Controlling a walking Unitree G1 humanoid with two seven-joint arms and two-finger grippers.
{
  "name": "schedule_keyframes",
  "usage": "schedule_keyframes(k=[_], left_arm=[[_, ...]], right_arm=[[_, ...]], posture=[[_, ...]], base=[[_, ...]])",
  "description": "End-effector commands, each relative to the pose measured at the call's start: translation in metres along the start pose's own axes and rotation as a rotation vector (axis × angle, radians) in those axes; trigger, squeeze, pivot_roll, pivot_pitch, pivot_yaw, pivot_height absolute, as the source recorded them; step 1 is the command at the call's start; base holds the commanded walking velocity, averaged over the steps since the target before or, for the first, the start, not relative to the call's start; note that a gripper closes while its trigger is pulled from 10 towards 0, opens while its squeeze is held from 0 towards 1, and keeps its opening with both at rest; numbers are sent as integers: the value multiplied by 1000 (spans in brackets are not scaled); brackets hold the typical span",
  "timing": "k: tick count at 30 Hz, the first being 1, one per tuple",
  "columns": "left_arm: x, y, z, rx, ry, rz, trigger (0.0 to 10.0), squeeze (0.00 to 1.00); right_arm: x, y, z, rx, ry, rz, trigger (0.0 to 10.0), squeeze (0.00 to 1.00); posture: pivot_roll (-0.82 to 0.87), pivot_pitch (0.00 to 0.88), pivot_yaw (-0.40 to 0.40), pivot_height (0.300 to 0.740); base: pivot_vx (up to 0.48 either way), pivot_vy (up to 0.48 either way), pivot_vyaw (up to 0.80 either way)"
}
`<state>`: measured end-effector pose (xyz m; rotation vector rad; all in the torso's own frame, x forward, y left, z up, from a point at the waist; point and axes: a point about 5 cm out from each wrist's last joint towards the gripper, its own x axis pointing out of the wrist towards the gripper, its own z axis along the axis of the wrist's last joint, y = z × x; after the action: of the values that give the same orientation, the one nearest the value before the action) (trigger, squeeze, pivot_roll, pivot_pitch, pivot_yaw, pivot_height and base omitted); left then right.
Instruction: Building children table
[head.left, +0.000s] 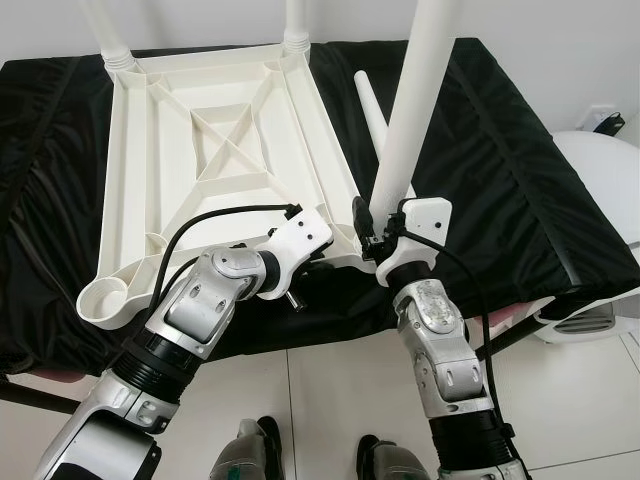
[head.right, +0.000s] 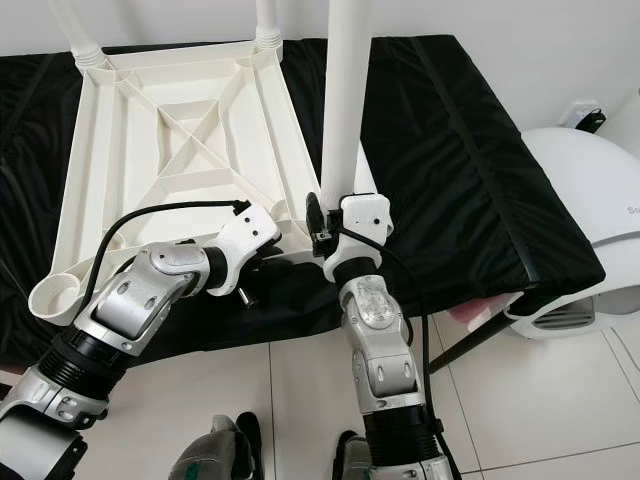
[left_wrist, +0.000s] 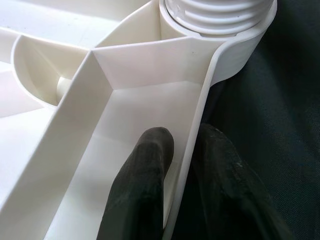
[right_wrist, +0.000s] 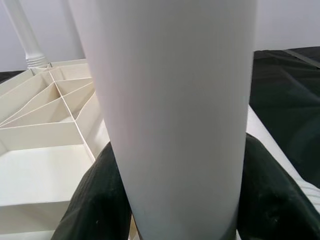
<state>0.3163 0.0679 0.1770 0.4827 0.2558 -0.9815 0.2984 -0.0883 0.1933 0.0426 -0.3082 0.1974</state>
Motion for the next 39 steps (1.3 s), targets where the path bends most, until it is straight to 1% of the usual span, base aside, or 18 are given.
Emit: schedule_keyframes(k=[1, 3, 4, 5, 12, 16, 17, 18, 21, 25, 26, 28, 29, 32, 33, 36, 38, 39], left_arm=[[1, -6, 1, 3, -14, -21, 10000, 0], [1, -6, 1, 3, -14, -21, 10000, 0], [1, -6, 1, 4, -14, -22, 10000, 0], [1, -7, 1, 4, -14, -23, 10000, 0], [1, -7, 2, 4, -16, -25, 10000, 0], [1, -7, 2, 4, -17, -27, 10000, 0], [1, -7, 2, 5, -17, -27, 10000, 0], [1, -7, 2, 5, -17, -28, 10000, 0], [1, -7, 2, 6, -17, -27, 10000, 0], [1, -6, 3, 10, -19, -26, 10000, 0], [1, -6, 3, 10, -19, -26, 10000, 0], [1, -5, 4, 10, -20, -23, 10000, 0], [1, -5, 4, 10, -20, -23, 10000, 0], [1, -4, 5, 11, -22, -21, 10000, 0], [1, -4, 5, 11, -22, -21, 10000, 0], [1, -3, 6, 11, -24, -20, 10000, 0], [1, -3, 6, 11, -24, -20, 10000, 0], [1, -2, 6, 11, -25, -19, 10000, 0]], right_arm=[[-8, 10, -13, 62, 63, -33, 10000, 0], [-7, 8, -13, 63, 62, -41, 10000, 0], [-7, 6, -12, 67, 60, -42, 10000, 918], [-6, 4, -11, 81, 55, -29, 10000, 1000], [-5, 1, -7, 86, 32, 15, 10000, 1000], [-2, -6, -2, 127, 24, 55, 10000, 973], [0, -10, 1, 135, 15, 114, 10000, 0], [2, -16, 5, 136, 7, 164, 10000, 0], [4, -22, 8, 133, 0, 203, 10000, 0], [14, -49, 14, 54, 10, 317, 10000, 0], [14, -49, 14, 54, 10, 317, 10000, 0], [17, -55, 15, 34, 26, 397, 10000, 0], [17, -55, 15, 34, 26, 397, 10000, 0], [19, -60, 15, 23, 51, 500, 10000, 0], [19, -60, 15, 23, 51, 500, 10000, 0], [17, -67, 11, 58, 134, 693, 10000, 0], [17, -67, 11, 58, 134, 693, 10000, 0], [17, -69, 10, 62, 150, 722, 10000, 0]], posture=[[-43, 148, 8, 740], [-43, 147, 8, 740], [-46, 145, 8, 740], [-46, 144, 8, 740], [-46, 144, 8, 740], [-47, 147, 9, 740], [-47, 149, 10, 740], [-47, 148, 11, 740], [-48, 148, 12, 740], [-51, 151, 16, 740], [-51, 151, 16, 740], [-52, 153, 17, 740], [-52, 153, 17, 740], [-52, 155, 21, 740], [-52, 155, 21, 740], [-51, 160, 23, 740], [-51, 160, 23, 740], [-51, 162, 24, 740]], base=[[0, 0, 0], [0, 0, 0], [0, 0, 0], [0, 0, 0], [0, 0, 0], [0, 0, 0], [0, 0, 0], [0, 0, 0], [0, 0, 0], [0, 0, 0], [0, 0, 0], [0, 0, 0], [0, 0, 0], [0, 0, 0], [0, 0, 0], [0, 0, 0], [0, 0, 0], [0, 0, 0]])
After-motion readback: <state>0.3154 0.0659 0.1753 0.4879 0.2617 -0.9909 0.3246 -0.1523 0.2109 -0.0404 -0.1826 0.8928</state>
